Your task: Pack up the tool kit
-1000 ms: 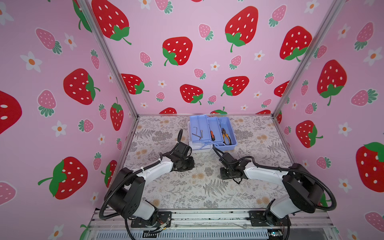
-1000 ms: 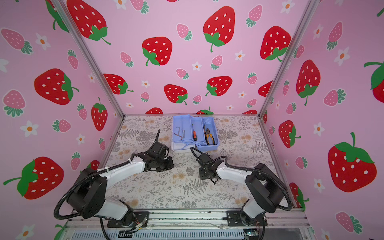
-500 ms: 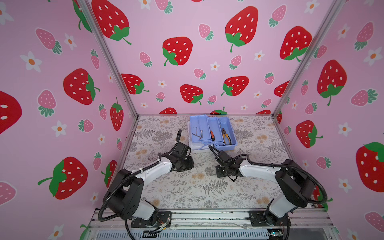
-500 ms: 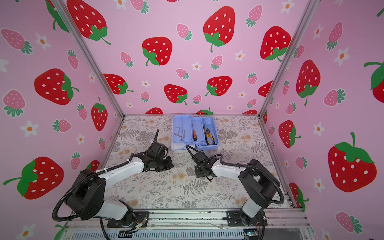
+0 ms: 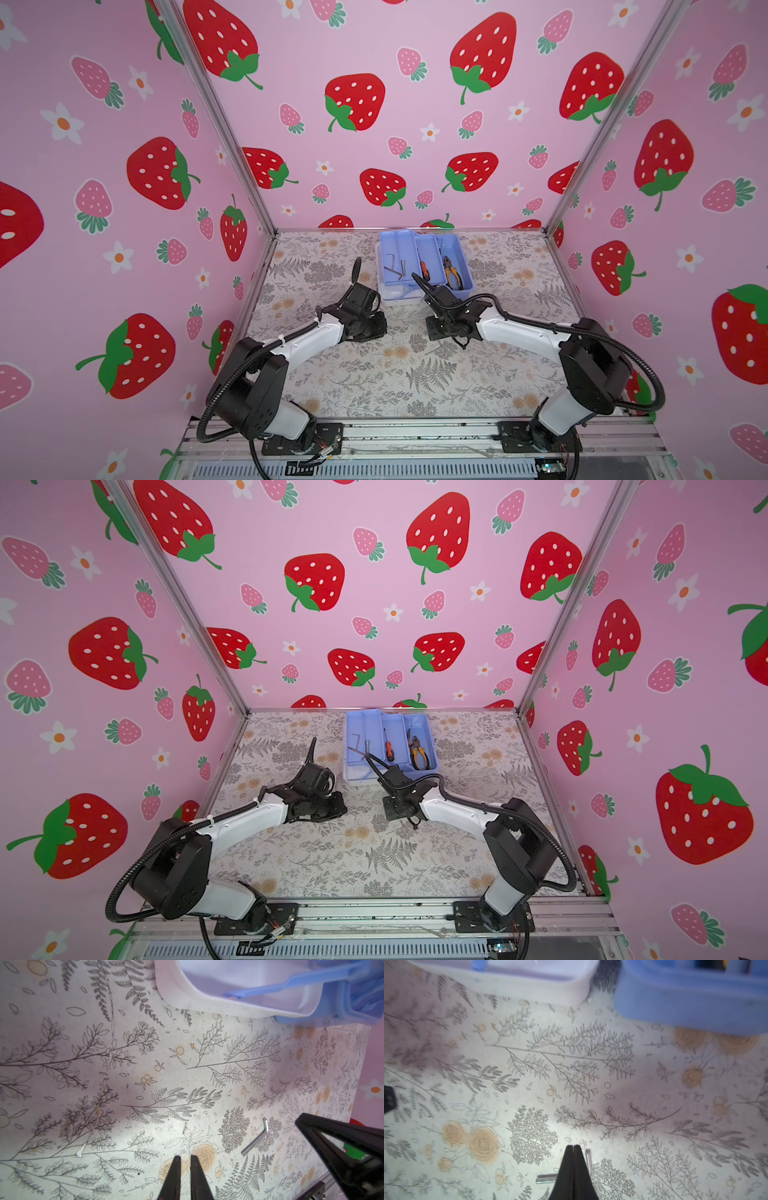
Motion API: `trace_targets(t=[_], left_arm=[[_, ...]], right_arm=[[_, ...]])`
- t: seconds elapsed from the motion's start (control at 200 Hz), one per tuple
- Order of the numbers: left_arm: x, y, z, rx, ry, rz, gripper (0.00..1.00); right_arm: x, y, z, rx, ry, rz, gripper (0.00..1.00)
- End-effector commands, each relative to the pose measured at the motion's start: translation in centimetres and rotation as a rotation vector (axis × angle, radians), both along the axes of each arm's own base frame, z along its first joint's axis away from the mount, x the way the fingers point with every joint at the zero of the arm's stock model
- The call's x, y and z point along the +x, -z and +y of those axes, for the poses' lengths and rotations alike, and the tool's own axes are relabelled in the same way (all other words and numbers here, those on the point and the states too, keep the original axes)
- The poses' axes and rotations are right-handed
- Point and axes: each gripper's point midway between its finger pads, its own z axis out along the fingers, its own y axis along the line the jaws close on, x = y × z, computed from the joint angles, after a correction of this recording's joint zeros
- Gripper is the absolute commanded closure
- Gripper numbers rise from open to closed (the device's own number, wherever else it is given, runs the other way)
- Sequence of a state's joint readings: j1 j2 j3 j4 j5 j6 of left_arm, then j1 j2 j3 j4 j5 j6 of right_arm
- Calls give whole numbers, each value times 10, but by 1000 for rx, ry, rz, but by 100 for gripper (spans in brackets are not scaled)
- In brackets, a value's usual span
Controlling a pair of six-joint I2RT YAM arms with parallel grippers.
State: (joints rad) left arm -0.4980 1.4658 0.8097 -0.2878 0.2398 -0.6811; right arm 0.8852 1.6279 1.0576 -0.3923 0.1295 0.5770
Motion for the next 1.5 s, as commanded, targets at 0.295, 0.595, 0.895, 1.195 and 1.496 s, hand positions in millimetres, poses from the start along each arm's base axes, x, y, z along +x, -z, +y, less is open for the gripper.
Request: trace_targets(t=[0.295, 0.595, 0.895, 1.195, 1.496], left_arm=[[-13, -16, -36, -2, 202, -110, 82], [-54, -16, -138, 27, 590, -222, 62], [-61, 18, -180, 141, 706, -204, 55], [-37, 20, -178, 271, 654, -249, 56], [-32, 28, -176, 334, 678, -236, 58]], right_arm=[[-30, 21, -33, -22, -7, 96, 98], [-53, 42, -80, 123, 82, 222, 92], [-51, 35, -112, 225, 135, 207, 81], [-55, 38, -124, 275, 139, 220, 78], [-50, 39, -127, 290, 134, 221, 77]])
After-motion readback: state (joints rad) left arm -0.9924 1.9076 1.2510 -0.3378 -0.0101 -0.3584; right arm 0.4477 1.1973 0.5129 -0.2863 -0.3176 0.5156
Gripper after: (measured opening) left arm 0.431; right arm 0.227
